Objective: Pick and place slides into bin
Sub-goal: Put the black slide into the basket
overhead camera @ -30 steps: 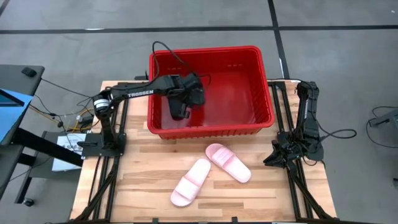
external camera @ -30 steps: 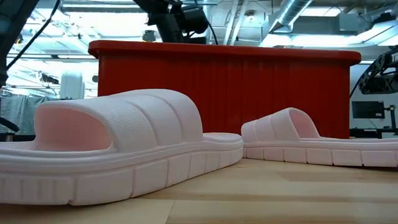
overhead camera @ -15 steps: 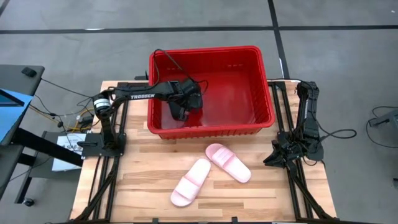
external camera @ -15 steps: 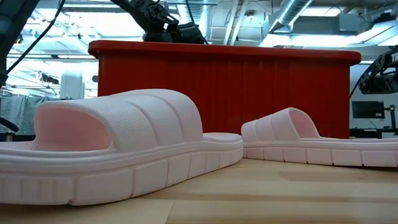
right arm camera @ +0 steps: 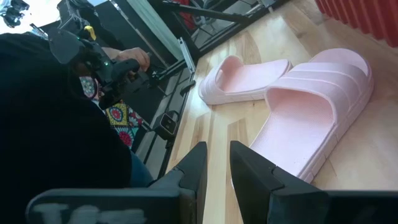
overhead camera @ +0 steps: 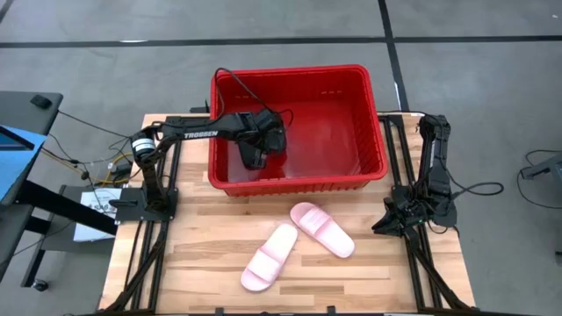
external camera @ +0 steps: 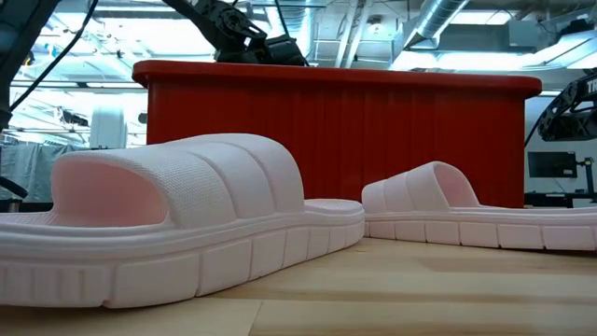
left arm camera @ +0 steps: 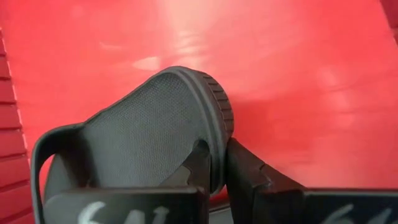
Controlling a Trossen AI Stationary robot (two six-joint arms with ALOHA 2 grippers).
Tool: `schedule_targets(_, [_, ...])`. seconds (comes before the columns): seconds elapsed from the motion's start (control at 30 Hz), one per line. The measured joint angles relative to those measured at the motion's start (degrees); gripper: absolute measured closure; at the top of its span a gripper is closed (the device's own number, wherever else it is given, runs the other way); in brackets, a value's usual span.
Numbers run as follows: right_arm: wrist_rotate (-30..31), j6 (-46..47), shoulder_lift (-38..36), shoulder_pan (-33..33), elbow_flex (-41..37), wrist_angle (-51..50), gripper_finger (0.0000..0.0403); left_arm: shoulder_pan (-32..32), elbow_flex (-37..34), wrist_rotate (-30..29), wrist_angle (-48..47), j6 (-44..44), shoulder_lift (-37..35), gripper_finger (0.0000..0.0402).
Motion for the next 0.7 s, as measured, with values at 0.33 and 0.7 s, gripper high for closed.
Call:
schedule_targets(0.33, [0.0,0.0,0.0,0.0,0.0,0.0,0.0343,0.0,0.0,0.6,-0.1,0.1,0.0,0.0377])
schedule_targets(0.7, [0.0,0.0,0.0,0.0,0.0,0.0,0.0343,-0.1,0.0,0.6,-0.1,-0.3,0.0,0.0338])
